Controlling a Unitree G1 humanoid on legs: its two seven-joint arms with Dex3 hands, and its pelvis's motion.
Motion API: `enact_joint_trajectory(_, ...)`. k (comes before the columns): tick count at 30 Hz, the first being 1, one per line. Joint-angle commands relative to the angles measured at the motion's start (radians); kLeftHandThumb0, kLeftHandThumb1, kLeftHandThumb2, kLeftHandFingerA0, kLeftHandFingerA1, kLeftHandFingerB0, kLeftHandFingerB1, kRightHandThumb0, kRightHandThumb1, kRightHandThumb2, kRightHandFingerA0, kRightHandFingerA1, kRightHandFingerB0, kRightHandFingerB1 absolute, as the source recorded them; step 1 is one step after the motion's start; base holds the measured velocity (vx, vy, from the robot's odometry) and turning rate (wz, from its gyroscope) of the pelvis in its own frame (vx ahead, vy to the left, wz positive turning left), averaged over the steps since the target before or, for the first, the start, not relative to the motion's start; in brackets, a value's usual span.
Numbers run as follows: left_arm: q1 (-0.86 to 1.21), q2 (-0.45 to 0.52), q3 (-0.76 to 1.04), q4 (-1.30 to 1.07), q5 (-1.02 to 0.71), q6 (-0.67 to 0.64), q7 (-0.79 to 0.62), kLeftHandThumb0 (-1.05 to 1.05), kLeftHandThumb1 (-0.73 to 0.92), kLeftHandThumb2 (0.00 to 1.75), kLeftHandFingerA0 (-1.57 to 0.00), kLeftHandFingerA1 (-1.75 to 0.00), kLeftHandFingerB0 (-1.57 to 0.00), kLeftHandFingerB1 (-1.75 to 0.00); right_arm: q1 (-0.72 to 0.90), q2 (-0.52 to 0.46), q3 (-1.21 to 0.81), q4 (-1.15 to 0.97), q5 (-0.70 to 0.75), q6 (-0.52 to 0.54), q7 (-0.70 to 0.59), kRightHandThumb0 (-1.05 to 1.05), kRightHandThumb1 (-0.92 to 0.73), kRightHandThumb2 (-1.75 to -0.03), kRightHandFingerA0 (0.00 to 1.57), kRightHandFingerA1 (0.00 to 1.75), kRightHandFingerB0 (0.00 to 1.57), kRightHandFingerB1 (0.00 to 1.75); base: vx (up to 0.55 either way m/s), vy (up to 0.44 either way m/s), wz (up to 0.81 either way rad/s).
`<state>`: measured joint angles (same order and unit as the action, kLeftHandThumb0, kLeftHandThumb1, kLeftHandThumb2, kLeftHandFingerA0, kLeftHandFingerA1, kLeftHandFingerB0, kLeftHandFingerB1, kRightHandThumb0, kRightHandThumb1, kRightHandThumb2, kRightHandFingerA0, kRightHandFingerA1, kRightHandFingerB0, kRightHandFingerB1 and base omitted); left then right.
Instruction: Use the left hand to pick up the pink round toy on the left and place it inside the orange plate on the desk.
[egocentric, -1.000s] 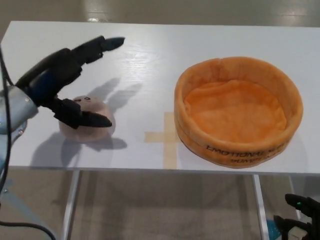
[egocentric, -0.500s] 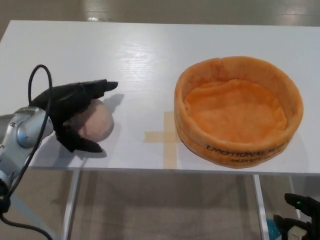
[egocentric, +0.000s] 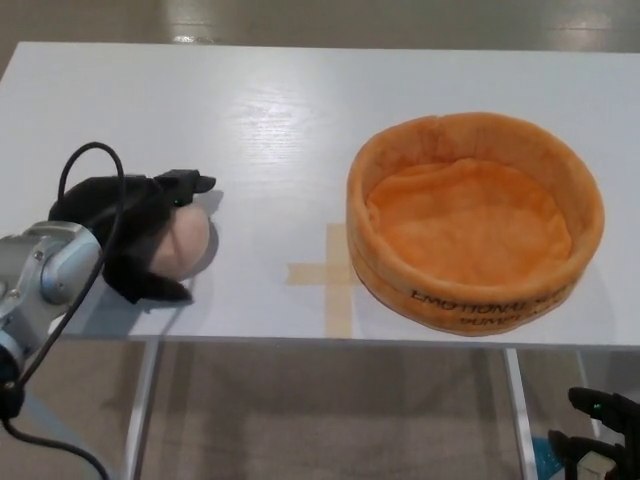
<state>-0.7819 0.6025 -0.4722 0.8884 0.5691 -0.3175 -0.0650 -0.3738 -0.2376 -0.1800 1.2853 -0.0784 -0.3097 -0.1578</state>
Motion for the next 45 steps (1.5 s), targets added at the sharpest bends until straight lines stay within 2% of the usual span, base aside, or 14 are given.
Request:
enact_joint_trajectory(1, 0.02, -0.025, 0.013, 0.027, -0.003, -0.002, -0.033, -0.21, 0.8, 0.64, -0.95, -1.19, -0.89, -0.59, -0.001, -0.01, 0.008, 0.004, 0.0, 0.01, -0.001, -0.15, -0.54, -0.55, 0.57, 0.48, 0.58, 0.45, 0.0, 0.0, 0.0)
enact_joint_trajectory(3, 0.025, -0.033, 0.029, 0.029, -0.017, -0.018, -0.021, -0.21, 0.8, 0.64, -0.95, -1.19, -0.89, -0.59, -0.001, -0.011, 0.009, 0.004, 0.002, 0.01, 0.003, -0.15, -0.54, -0.55, 0.57, 0.48, 0.58, 0.45, 0.0, 0.0, 0.0)
enact_joint_trajectory(6, 0.025, -0.037, 0.053, 0.027, -0.015, -0.059, 0.034, -0.27, 0.88, 0.65, -0.65, -1.64, -0.66, -1.0, -0.004, -0.008, 0.007, 0.004, 0.007, 0.01, -0.004, -0.16, -0.53, -0.56, 0.61, 0.49, 0.6, 0.46, 0.0, 0.0, 0.0)
enact_joint_trajectory(14, 0.016, -0.04, 0.097, -0.001, -0.014, -0.117, 0.113, -0.3, 0.83, 0.64, -0.68, -1.66, -0.72, -0.84, -0.006, -0.007, 0.007, 0.005, 0.011, 0.013, 0.001, -0.17, -0.53, -0.56, 0.61, 0.49, 0.61, 0.46, 0.0, 0.0, 0.0)
enact_joint_trajectory(15, -0.014, -0.049, 0.125, -0.028, -0.023, -0.14, 0.144, -0.42, 0.71, 0.79, -0.8, -1.41, -0.7, -0.61, -0.009, -0.007, 0.003, 0.007, 0.017, 0.016, 0.007, -0.16, -0.54, -0.56, 0.61, 0.48, 0.63, 0.46, 0.0, 0.0, 0.0)
enact_joint_trajectory(18, -0.038, -0.057, 0.147, -0.05, -0.021, -0.157, 0.164, -0.31, 0.82, 0.68, -0.74, -1.59, -0.7, -0.52, -0.012, -0.006, 0.001, 0.005, 0.021, 0.02, 0.006, -0.17, -0.54, -0.55, 0.62, 0.48, 0.63, 0.46, 0.0, 0.0, 0.0)
enact_joint_trajectory(19, -0.061, -0.063, 0.154, -0.064, -0.017, -0.159, 0.173, -0.29, 0.84, 0.64, -0.72, -1.71, -0.76, -0.75, -0.012, -0.008, 0.007, 0.006, 0.014, 0.019, 0.002, -0.19, -0.53, -0.55, 0.62, 0.48, 0.64, 0.46, 0.0, 0.0, 0.0)
enact_joint_trajectory(23, -0.12, -0.082, 0.169, -0.106, -0.007, -0.146, 0.17, -0.32, 0.78, 0.63, -0.73, -1.7, -0.8, -0.68, -0.015, -0.006, 0.009, 0.007, 0.015, 0.018, 0.005, -0.18, -0.53, -0.55, 0.61, 0.48, 0.63, 0.47, 0.0, 0.0, 0.0)
enact_joint_trajectory(26, -0.173, -0.099, 0.168, -0.12, -0.01, -0.144, 0.135, -0.29, 0.8, 0.64, -0.69, -1.65, -0.7, -1.1, -0.011, -0.001, 0.005, 0.007, 0.022, 0.014, 0.015, -0.18, -0.54, -0.56, 0.61, 0.49, 0.63, 0.47, 0.0, 0.0, 0.0)
enact_joint_trajectory(31, -0.252, -0.129, 0.151, -0.13, 0.003, -0.129, 0.093, -0.31, 0.78, 0.62, -0.7, -1.68, -0.7, -1.12, -0.013, 0.0, 0.001, 0.008, 0.025, 0.023, 0.016, -0.18, -0.54, -0.56, 0.61, 0.48, 0.64, 0.47, 0.0, 0.0, 0.0)
enact_joint_trajectory(32, -0.285, -0.145, 0.139, -0.127, 0.01, -0.12, 0.072, -0.35, 0.76, 0.68, -0.8, -1.6, -0.83, -0.73, -0.015, 0.0, 0.0, 0.008, 0.027, 0.026, 0.017, -0.18, -0.53, -0.55, 0.61, 0.47, 0.65, 0.47, 0.0, 0.0, 0.0)
enact_joint_trajectory(41, -0.389, -0.248, 0.072, -0.074, 0.038, -0.088, 0.046, -0.28, 0.75, 0.62, -0.75, -1.68, -0.73, -1.09, -0.015, 0.006, 0.001, 0.006, 0.027, 0.023, 0.019, -0.18, -0.54, -0.55, 0.61, 0.48, 0.64, 0.47, 0.0, 0.0, 0.0)
enact_joint_trajectory(42, -0.407, -0.271, 0.05, -0.067, 0.057, -0.076, 0.047, -0.3, 0.73, 0.65, -0.77, -1.6, -0.82, -0.68, -0.017, 0.007, 0.004, 0.007, 0.023, 0.026, 0.012, -0.18, -0.54, -0.55, 0.6, 0.48, 0.64, 0.47, 0.0, 0.0, 0.0)
enact_joint_trajectory(45, -0.426, -0.354, 0.009, -0.046, 0.075, -0.041, 0.056, -0.24, 0.68, 0.64, -0.81, -1.57, -0.88, -0.7, -0.016, 0.01, 0.007, 0.007, 0.02, 0.021, 0.014, -0.18, -0.53, -0.55, 0.6, 0.49, 0.64, 0.47, 0.0, 0.0, 0.0)
